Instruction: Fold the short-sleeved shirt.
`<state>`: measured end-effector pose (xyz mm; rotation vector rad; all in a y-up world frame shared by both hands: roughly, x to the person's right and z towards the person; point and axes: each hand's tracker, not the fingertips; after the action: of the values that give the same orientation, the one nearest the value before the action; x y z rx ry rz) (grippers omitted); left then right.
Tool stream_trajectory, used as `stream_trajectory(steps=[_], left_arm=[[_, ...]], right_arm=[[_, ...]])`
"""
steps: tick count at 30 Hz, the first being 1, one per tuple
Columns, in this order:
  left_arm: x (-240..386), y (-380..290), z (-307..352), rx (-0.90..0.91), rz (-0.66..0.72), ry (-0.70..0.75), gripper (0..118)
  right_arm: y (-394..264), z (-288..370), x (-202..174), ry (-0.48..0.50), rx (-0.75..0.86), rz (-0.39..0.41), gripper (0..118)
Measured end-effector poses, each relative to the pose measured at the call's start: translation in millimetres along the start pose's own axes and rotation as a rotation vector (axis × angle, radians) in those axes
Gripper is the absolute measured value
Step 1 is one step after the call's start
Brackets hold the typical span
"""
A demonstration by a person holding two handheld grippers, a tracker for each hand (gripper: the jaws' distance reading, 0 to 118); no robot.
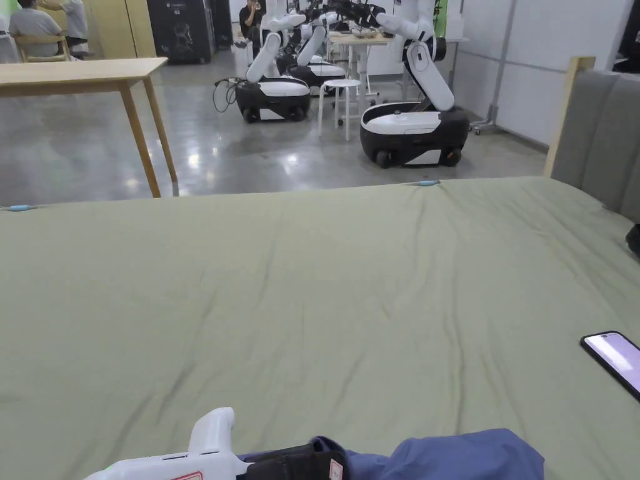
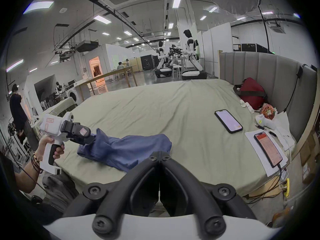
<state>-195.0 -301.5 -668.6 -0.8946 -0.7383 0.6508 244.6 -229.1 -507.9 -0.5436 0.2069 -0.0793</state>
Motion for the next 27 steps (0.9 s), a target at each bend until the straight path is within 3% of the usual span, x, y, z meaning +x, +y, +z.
stream_trajectory(steps=[3,4,5,7,11,15,20,24,27], left_arm=[[2,0,0,0.001,0.006,-0.069,84],[3,-1,3,0.039,-0.002,-0.045,78],[0,2,8,0.073,-0.017,-0.015,63],[-1,5,21,0.137,-0.040,0.020,12],[-1,9,48,0.190,-0.060,0.013,0],[13,2,88,0.274,-0.166,0.040,0],[10,-28,143,0.326,-0.155,0.027,0],[13,-35,160,0.334,-0.183,0.102,0],[6,-25,149,0.318,-0.127,-0.001,0]], right_arm=[[0,-1,-2,0.002,-0.007,0.009,0],[1,-1,-3,0.001,-0.007,0.011,0],[1,-1,-3,0.001,-0.006,0.010,0],[1,0,-2,0.004,-0.003,0.006,0],[9,-4,-6,0.025,0.017,0.013,0],[18,-9,-14,0.049,0.037,0.036,0],[20,-14,-25,0.083,0.043,0.062,0],[21,-21,-32,0.102,0.032,0.080,0],[21,-24,-37,0.116,0.029,0.088,0]])
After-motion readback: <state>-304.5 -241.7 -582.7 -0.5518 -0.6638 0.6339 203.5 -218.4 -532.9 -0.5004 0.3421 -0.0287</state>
